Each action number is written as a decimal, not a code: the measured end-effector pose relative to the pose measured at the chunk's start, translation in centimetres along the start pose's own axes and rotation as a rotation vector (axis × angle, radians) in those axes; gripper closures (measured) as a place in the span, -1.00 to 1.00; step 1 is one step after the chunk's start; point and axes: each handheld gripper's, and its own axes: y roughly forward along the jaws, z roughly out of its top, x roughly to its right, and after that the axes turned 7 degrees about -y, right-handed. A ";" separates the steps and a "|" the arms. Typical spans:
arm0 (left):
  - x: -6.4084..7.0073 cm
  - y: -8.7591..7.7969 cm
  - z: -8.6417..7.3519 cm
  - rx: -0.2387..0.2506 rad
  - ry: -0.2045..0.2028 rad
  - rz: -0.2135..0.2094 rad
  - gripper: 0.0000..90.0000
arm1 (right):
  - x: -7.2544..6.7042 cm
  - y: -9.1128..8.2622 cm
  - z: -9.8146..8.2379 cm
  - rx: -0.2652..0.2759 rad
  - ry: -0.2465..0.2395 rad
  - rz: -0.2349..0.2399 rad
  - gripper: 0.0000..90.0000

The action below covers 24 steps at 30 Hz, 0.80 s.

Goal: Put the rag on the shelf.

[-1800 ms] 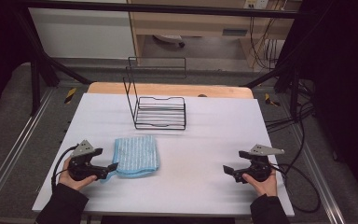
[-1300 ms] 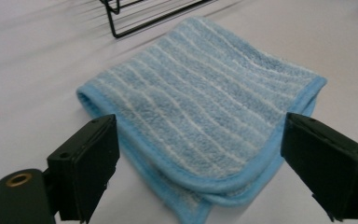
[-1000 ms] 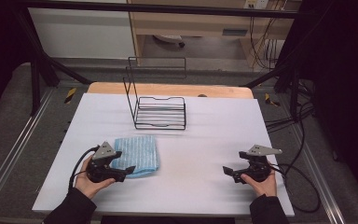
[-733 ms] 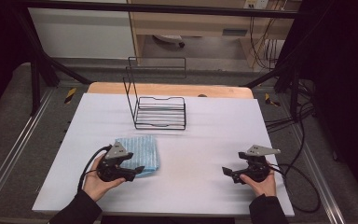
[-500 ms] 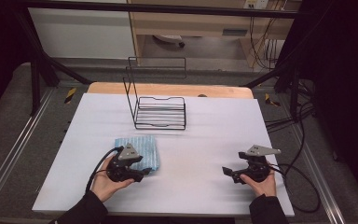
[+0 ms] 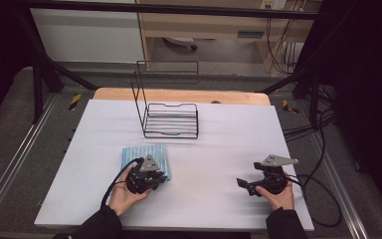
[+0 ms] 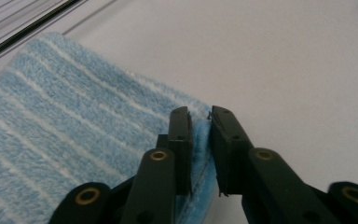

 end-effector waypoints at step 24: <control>-0.6 1.2 1.0 0.023 -0.041 -0.003 0.67 | 0.0 -0.1 0.0 0.006 0.006 0.001 -0.96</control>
